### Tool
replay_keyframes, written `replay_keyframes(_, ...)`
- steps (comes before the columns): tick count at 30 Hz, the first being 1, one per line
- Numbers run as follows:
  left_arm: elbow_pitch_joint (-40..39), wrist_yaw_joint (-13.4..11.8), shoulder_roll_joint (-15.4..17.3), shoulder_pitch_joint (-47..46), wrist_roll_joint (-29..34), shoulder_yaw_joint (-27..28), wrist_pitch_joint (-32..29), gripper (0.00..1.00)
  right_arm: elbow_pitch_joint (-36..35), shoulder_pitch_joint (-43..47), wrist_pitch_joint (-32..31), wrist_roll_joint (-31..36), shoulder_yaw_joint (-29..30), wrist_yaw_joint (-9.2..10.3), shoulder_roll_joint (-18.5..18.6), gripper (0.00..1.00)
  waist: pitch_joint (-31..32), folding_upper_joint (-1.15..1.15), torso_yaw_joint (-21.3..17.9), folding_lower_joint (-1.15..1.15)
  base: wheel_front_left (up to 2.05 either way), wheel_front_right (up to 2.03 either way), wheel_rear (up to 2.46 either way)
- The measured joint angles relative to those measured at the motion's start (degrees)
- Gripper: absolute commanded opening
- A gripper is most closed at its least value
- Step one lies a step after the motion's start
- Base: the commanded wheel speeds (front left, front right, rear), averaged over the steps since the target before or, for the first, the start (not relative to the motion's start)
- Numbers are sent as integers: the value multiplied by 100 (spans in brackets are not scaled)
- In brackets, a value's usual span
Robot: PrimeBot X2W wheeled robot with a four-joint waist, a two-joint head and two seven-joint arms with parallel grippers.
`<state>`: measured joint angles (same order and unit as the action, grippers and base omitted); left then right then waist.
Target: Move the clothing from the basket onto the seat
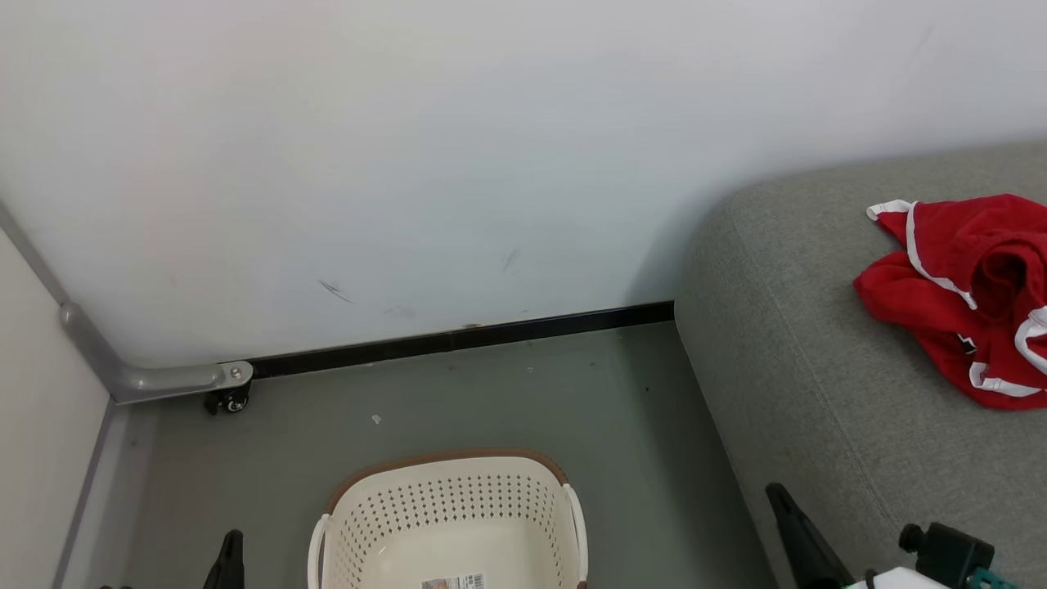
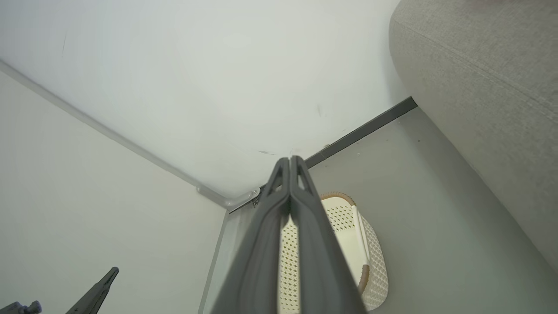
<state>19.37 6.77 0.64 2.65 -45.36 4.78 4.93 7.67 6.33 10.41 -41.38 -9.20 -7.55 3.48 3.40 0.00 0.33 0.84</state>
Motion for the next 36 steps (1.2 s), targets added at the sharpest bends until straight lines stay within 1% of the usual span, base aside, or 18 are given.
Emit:
replay_keyframes(5, -27, 0, 4, -31, -359, 5, -104, 0, 31, -114, -92, -442, 96, 1, 30, 0, 2, 0, -1, 13, 0, 0, 0)
replay_keyframes(8, -47, 0, 8, -75, -597, 7, -143, 0, 58, -113, -144, -720, 118, 1, 48, 0, -2, 0, -2, 16, 0, 0, 0)
replay_keyframes(12, -70, 0, 15, -109, -884, 8, -240, 0, 104, -157, -219, -1073, 160, 3, 74, 0, -14, 0, -4, 13, 0, 0, 0)
replay_keyframes(16, -79, 0, 23, -112, -1145, 8, -302, 0, 172, -226, -281, -1434, 242, 4, 96, 0, -36, 0, -6, -2, 0, 0, 0)
replay_keyframes(27, -127, 1, 45, -251, -1947, 8, -492, 0, 301, -403, -447, -2399, 361, 5, 190, 0, -131, 0, -11, -57, 0, 0, 0)
replay_keyframes(32, -146, 1, 55, -272, -2307, 9, -590, 0, 370, -458, -513, -2851, 448, 5, 207, 0, -176, 0, -14, -71, 0, 0, 0)
replay_keyframes(36, -171, 1, 74, -352, -2562, 9, -646, 0, 403, -496, -577, -3195, 490, 5, 218, 0, -207, 0, -16, -75, 0, 0, 0)
